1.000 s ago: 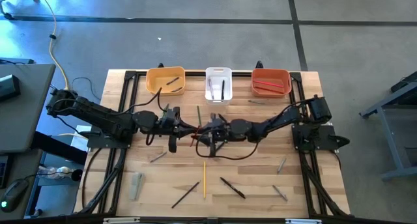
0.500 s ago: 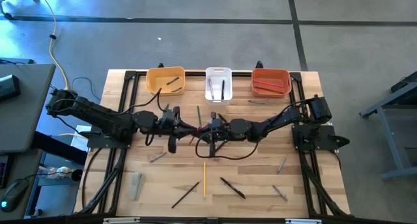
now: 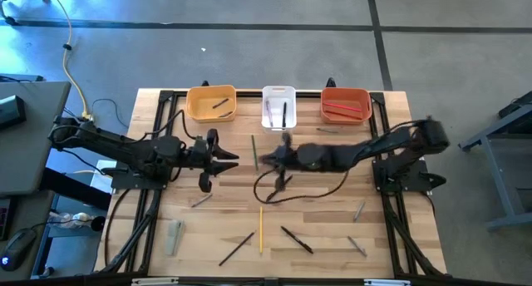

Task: Sort crayons/erasers/pens/pencils in bins
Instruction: Put the red pencil into the orange bin

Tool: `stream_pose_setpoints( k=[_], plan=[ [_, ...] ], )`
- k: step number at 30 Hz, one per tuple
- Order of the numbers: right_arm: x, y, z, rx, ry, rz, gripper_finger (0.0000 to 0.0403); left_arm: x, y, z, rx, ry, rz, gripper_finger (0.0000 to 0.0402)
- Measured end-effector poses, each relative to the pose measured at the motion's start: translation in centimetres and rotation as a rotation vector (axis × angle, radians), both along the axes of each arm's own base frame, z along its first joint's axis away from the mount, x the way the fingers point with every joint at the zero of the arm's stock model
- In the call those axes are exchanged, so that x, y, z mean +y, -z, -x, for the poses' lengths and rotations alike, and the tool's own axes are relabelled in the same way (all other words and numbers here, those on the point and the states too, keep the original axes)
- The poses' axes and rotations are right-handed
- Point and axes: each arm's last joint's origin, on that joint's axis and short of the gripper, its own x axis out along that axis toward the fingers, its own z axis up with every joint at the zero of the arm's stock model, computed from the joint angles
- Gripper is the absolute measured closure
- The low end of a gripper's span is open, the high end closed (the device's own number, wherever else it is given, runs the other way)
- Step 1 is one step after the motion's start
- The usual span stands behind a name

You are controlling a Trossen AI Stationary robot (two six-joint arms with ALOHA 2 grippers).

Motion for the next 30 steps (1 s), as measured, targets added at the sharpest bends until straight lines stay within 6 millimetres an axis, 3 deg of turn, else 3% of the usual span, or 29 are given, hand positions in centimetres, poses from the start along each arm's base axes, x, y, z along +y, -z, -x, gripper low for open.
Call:
stream_pose_setpoints(
  k=[5,10,16,20,25,30],
  plan=[
    [-4.2,-2.4,4.9,0.254,0.263,0.154,0.0396,0.0,1.9,0.7,-0.006,-0.004,0.002,0.0345],
    [-9.6,-2.8,9.1,0.544,0.418,0.281,0.0396,0.1,3.1,1.2,-0.031,-0.004,0.005,0.0375],
    [-16.6,-1.4,12.2,0.791,0.571,0.307,0.0397,0.0,3.2,1.2,-0.027,0.021,0.004,0.0398],
    [-20.3,-0.4,14.0,0.862,0.628,0.245,0.0397,0.0,3.2,1.2,-0.026,0.024,0.004,0.04],
    [-23.5,2.0,15.3,0.974,0.652,0.177,0.0397,0.0,3.2,1.2,-0.022,0.024,0.004,0.0399],
    [-25.0,4.7,15.6,1.106,0.615,0.131,0.0397,0.0,3.3,1.2,-0.021,0.025,0.012,0.0399]
  ],
)
